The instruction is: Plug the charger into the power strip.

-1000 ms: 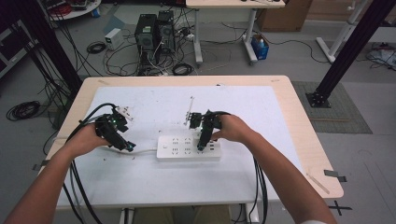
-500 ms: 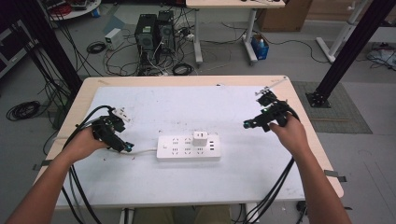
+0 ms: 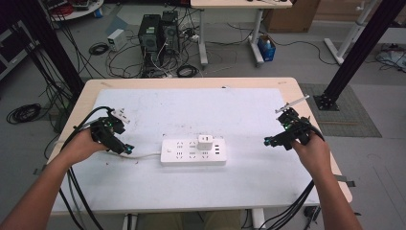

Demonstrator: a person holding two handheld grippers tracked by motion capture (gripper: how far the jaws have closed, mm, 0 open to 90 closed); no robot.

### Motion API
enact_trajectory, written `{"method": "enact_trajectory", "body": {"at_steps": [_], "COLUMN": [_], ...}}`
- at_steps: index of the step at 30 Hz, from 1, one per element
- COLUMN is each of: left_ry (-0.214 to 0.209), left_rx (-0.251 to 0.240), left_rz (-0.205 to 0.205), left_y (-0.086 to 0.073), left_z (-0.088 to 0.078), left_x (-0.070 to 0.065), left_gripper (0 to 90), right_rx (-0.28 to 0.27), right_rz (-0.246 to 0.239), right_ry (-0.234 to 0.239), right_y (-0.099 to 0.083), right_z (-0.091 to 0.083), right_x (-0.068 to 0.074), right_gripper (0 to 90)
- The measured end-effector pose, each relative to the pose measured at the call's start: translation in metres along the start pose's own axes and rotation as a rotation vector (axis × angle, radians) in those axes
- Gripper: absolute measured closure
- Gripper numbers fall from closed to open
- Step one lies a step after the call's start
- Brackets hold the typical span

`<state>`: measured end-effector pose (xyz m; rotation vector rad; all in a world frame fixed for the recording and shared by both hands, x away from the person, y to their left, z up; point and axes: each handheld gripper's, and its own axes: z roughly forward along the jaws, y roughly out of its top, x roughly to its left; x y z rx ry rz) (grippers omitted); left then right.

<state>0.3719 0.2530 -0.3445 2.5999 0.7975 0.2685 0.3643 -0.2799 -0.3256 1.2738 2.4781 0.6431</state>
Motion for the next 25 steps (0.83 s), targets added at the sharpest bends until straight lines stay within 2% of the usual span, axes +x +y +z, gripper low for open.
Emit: {"method": "enact_trajectory", "body": {"at_steps": [9,12,19,23,25], "left_ry": [0.01,0.009,0.015,0.035,0.044], "left_rx": [0.002,0.001,0.008,0.012,0.003], "left_rz": [0.004,0.003,-0.004,-0.01,-0.026], "left_y": [0.0,0.0,-0.002,-0.003,-0.003], "left_z": [-0.001,-0.001,0.001,0.0,-0.001], "left_x": [-0.002,-0.002,-0.003,-0.004,-0.004], "left_gripper": [20.7,20.7,20.7,20.7,20.7], "right_rx": [-0.008,0.005,-0.002,-0.014,-0.017], "right_rz": [-0.011,-0.003,0.025,0.031,0.035], "right_ry": [0.011,0.031,0.025,0.028,0.03], "right_y": [0.0,-0.003,-0.009,-0.015,-0.017], "right_z": [0.0,0.001,0.004,0.003,0.004], "right_x": [0.005,0.006,0.004,0.005,0.005], "right_gripper": [11.7,11.7,11.7,11.7,11.6]}}
